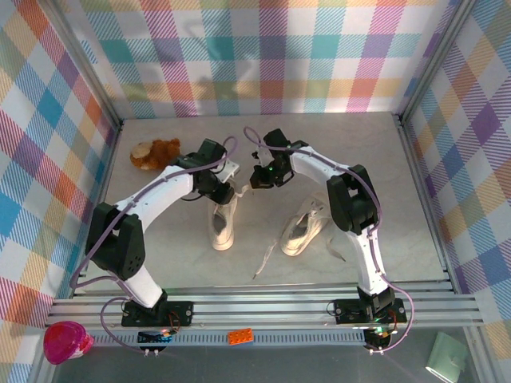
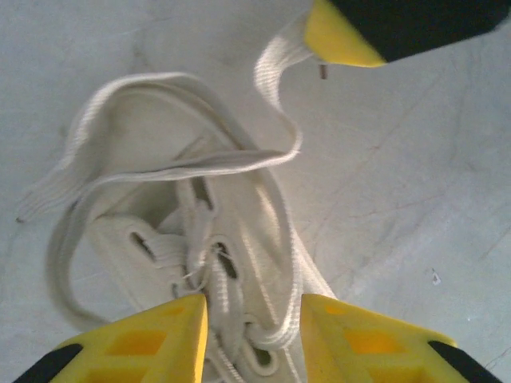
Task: Tie the shoes
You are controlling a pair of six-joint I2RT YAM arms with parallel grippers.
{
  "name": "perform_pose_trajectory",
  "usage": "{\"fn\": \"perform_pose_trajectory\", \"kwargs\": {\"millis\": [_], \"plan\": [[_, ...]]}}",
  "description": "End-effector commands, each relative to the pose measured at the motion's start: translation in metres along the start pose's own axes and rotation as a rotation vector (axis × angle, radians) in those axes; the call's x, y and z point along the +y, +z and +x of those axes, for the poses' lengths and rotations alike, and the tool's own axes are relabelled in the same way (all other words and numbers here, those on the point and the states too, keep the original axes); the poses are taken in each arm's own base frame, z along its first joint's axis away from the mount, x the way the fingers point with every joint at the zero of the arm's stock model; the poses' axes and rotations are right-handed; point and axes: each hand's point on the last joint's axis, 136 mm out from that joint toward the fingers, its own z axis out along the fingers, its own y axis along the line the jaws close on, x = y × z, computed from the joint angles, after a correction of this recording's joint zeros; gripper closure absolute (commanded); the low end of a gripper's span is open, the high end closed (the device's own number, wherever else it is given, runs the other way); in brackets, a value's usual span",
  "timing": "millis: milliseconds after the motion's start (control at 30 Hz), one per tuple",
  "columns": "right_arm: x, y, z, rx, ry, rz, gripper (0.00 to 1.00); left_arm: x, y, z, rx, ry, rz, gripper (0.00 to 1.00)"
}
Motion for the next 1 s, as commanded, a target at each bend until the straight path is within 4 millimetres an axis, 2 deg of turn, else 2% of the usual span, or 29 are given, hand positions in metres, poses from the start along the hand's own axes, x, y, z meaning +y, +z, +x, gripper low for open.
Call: {"fn": "perform_pose_trajectory", "kwargs": {"millis": [0,200,400,433,500,600,633,833,967], "plan": [[0.001,-0.001,-0.002,-0.009,0.135,-0.048,1.0,-0.002,0.005,0.006,0.055,0.094,-0.04,0.61],[-0.008,0.0,-0.012,-0.021,0.322,-0.102,1.0,-0.008,0.02,0.007,0.098,0.195,-0.081,0.6],[-0.009,0.001,-0.012,-0.022,0.396,-0.105,1.0,-0.012,0.037,0.008,0.128,0.264,-0.127,0.6],[-0.01,0.001,-0.011,-0.02,0.406,-0.104,1.0,-0.013,0.038,0.008,0.129,0.272,-0.127,0.62],[-0.01,0.001,-0.01,-0.016,0.436,-0.109,1.0,-0.015,0.038,0.008,0.127,0.28,-0.131,0.73],[-0.008,0.0,-0.008,-0.003,0.481,-0.123,1.0,-0.015,0.032,0.005,0.101,0.275,-0.138,0.98],[-0.006,0.0,-0.008,-0.001,0.497,-0.132,1.0,-0.015,0.028,0.002,0.076,0.269,-0.139,1.0],[0.008,-0.008,-0.007,-0.022,0.622,-0.213,1.0,-0.021,0.0,-0.014,-0.076,0.176,-0.08,1.0],[0.024,-0.01,-0.008,-0.042,0.683,-0.266,1.0,-0.024,-0.012,-0.022,-0.178,0.084,-0.028,1.0]]}}
